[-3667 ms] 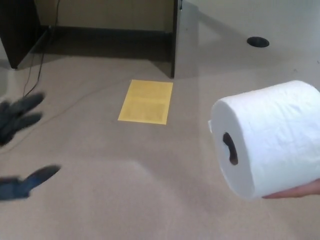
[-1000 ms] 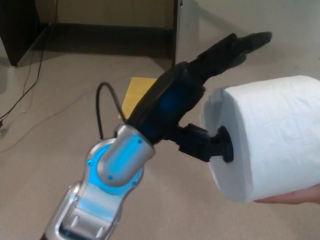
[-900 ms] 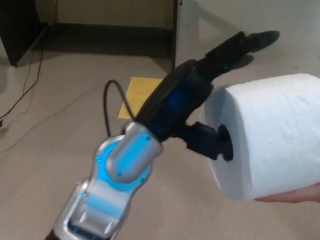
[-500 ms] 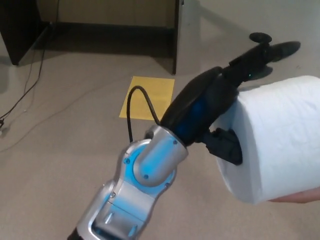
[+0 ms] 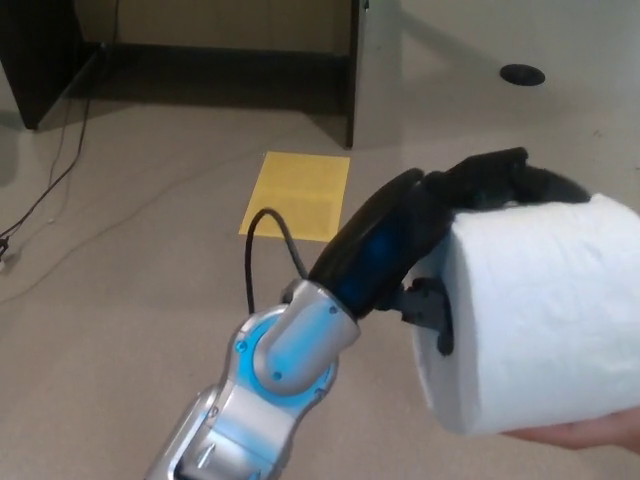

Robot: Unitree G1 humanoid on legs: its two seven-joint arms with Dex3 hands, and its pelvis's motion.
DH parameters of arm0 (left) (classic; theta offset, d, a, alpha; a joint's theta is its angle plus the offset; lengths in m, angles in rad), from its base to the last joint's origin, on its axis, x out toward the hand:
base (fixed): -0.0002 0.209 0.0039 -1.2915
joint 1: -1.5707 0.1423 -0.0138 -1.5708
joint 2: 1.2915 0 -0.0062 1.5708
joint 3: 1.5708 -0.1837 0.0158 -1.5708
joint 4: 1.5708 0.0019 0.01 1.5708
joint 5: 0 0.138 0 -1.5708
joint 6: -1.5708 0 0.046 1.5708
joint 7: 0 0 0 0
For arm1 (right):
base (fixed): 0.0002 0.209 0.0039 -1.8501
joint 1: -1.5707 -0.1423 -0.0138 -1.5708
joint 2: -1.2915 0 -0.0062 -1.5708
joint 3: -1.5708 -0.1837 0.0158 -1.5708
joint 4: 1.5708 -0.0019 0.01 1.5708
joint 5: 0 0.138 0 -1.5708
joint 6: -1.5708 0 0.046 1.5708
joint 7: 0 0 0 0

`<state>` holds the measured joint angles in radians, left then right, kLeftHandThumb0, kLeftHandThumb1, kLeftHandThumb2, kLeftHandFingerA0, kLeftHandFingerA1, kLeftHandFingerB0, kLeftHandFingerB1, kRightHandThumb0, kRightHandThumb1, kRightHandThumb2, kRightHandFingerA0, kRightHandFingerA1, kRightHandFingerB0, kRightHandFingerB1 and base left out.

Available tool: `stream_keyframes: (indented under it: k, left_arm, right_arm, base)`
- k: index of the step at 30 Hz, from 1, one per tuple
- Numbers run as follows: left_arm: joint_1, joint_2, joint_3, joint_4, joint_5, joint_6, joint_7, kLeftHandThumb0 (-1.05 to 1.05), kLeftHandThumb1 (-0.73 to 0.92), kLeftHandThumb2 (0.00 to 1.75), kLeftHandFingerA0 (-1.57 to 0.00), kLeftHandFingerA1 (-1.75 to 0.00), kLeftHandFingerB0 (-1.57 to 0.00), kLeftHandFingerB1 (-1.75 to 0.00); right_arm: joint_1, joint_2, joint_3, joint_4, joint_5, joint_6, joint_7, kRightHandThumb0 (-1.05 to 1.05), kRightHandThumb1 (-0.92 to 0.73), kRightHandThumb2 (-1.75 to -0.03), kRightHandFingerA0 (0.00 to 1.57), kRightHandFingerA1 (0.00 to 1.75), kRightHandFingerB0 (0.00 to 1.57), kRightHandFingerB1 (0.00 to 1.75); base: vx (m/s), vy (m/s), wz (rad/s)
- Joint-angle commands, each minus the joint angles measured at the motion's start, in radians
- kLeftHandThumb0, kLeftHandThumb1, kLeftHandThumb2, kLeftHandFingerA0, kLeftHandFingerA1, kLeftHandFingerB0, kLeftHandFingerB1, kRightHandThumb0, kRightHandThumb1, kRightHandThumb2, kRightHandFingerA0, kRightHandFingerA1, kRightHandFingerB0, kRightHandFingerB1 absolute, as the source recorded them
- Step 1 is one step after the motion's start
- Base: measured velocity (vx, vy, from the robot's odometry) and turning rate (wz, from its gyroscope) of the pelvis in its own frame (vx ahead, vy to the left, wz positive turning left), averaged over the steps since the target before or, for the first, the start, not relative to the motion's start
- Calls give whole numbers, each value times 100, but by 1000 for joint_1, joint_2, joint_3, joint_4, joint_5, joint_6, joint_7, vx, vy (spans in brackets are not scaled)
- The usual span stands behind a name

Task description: A person is holding a toilet paper roll and the robot extends its left hand to grab the roll by inserting its thumb into the gap in the middle and brings its hand down by its side. Then it extends its arm again to hand the toilet paper roll back to the person.

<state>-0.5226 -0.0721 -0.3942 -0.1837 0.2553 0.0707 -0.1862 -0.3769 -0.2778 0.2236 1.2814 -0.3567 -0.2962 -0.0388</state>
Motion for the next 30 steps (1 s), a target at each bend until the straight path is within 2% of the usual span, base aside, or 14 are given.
stream_keyframes:
  k: [1,3,5,8,12,14,15,17,18,20,21,25,27,30]
  left_arm:
    - [55,-1,19,-13,-25,-83,27,-6,76,80,-95,-135,-77,-121]
    - [84,14,47,-26,-44,-105,18,-9,77,77,-94,-137,-74,-123]
    - [151,45,65,-71,-36,-131,21,-9,73,87,-94,-144,-74,-128]
    - [203,85,120,-89,-65,-163,9,-11,75,82,-101,-138,-77,-124]
    - [249,143,227,-64,-154,-232,-20,-5,73,90,-101,-128,-77,-118]
    - [297,167,285,-114,-169,-160,-21,-22,87,67,-106,-129,-78,-125]
    - [316,188,322,-124,-181,-163,-25,-20,87,67,-109,-130,-77,-123]
    - [379,232,423,-131,-265,-186,-56,-3,72,92,-102,-129,-80,-118]
    - [407,233,443,-156,-295,-160,-68,-3,72,92,-102,-129,-80,-118]
    - [486,265,503,-157,-285,-200,-66,-9,82,76,-108,-127,-79,-123]
    - [496,275,520,-142,-285,-214,-68,-9,80,78,-113,-127,-79,-122]
    - [550,304,612,17,-307,-291,-67,-9,80,77,-107,-135,-79,-127]
    - [614,326,658,170,-294,-414,-72,2,73,90,-102,-139,-77,-128]
    - [660,399,688,417,-169,-546,22,-5,74,88,-94,-138,-75,-123]
  right_arm:
    - [1,-2,10,8,-10,14,12,-34,-66,-59,61,54,48,38]
    - [10,-3,7,7,-4,12,14,-34,-66,-59,61,54,49,38]
    - [38,-4,8,6,-4,8,16,-33,-66,-59,61,53,49,38]
    - [43,-7,15,4,-11,3,16,-33,-66,-59,62,54,50,39]
    - [34,-13,21,6,-15,11,25,-33,-66,-60,63,55,50,40]
    - [42,-10,20,6,-12,12,25,-32,-67,-60,63,55,50,40]
    - [39,-9,20,6,-11,14,26,-32,-67,-60,63,54,50,40]
    - [32,-4,23,10,-15,19,20,-32,-66,-59,63,53,51,40]
    - [38,-3,24,11,-15,19,16,-32,-66,-59,63,53,51,40]
    - [52,-8,24,10,-15,21,14,-33,-66,-60,63,53,50,40]
    - [51,-14,21,9,-12,18,13,-33,-66,-60,63,54,51,40]
    - [40,-30,2,6,3,18,13,-33,-65,-59,66,60,52,40]
    - [43,-25,-2,6,4,25,23,-34,-66,-60,61,55,51,40]
    - [29,-17,8,1,-10,20,11,-32,-66,-60,64,60,51,40]
  base:
    - [0,0,0]
    - [0,0,0]
    - [0,0,0]
    - [0,0,0]
    - [0,0,0]
    - [0,0,0]
    - [0,0,0]
    - [0,0,0]
    - [0,0,0]
    - [0,0,0]
    - [0,0,0]
    - [0,0,0]
    - [0,0,0]
    - [0,0,0]
